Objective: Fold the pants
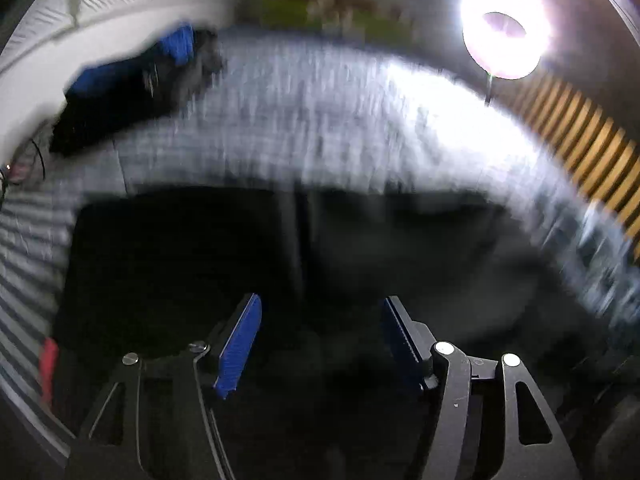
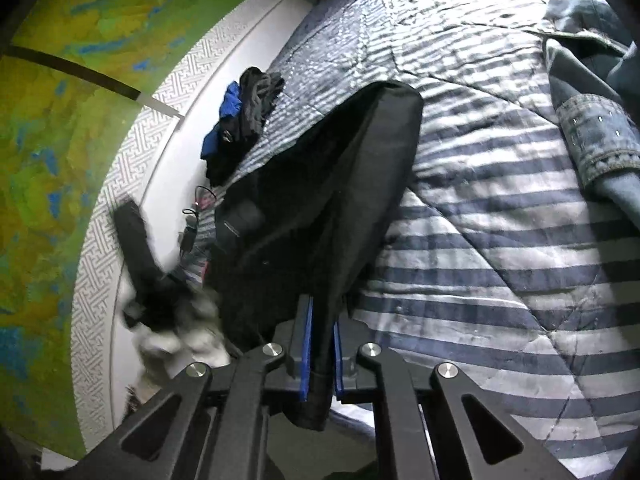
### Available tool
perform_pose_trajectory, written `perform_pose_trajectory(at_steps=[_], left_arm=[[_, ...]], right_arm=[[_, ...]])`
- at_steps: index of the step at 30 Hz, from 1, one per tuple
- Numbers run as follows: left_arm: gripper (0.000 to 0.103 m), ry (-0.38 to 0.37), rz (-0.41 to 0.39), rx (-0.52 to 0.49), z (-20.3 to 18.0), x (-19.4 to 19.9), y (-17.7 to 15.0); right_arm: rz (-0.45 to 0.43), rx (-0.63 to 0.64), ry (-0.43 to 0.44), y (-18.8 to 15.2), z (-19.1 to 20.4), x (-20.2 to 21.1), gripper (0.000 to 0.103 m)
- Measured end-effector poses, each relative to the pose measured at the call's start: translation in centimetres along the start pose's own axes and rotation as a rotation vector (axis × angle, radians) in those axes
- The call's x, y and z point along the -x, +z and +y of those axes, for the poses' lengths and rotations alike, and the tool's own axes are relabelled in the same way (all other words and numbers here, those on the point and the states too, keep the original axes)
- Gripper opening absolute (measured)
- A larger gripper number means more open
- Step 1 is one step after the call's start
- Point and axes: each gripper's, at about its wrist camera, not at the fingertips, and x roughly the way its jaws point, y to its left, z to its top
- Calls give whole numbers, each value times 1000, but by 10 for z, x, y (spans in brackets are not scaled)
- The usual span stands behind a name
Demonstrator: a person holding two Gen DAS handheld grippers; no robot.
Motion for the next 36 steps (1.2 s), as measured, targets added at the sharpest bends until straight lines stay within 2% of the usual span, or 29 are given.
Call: perform_pose_trajectory(at_steps=[3, 8, 13, 19, 22, 25, 27, 30, 33, 36], left_arm=[[65, 8, -32, -35, -2, 7, -7], [65, -62, -123, 64, 27, 58, -10], [66, -53, -178, 115, 72, 101, -23], [66, -19, -231, 241, 145, 138, -40], [66, -46, -249, 335, 183, 145, -49], [65, -95, -235, 395, 208, 138, -37], [65, -111, -241, 362, 202, 131, -19], [65, -177, -224, 266, 167, 110, 13], [65, -195, -188, 160, 115, 77, 40], [65, -219, -140, 99, 69, 45, 58]], right_arm=[[-4, 19, -9, 2, 14, 3, 7], [-38, 84, 0, 9, 56, 14, 7], [-50, 199, 5, 13, 118, 11, 7], [-8, 371, 0, 9, 202, -27, 7], [26, 438, -9, 5, 242, -60, 7], [72, 494, -6, -4, 266, -87, 7], [79, 518, -15, -11, 268, -88, 7], [65, 514, -37, -9, 248, -68, 7], [18, 445, -86, 4, 213, -29, 6], [3, 362, -140, 13, 166, 5, 6]])
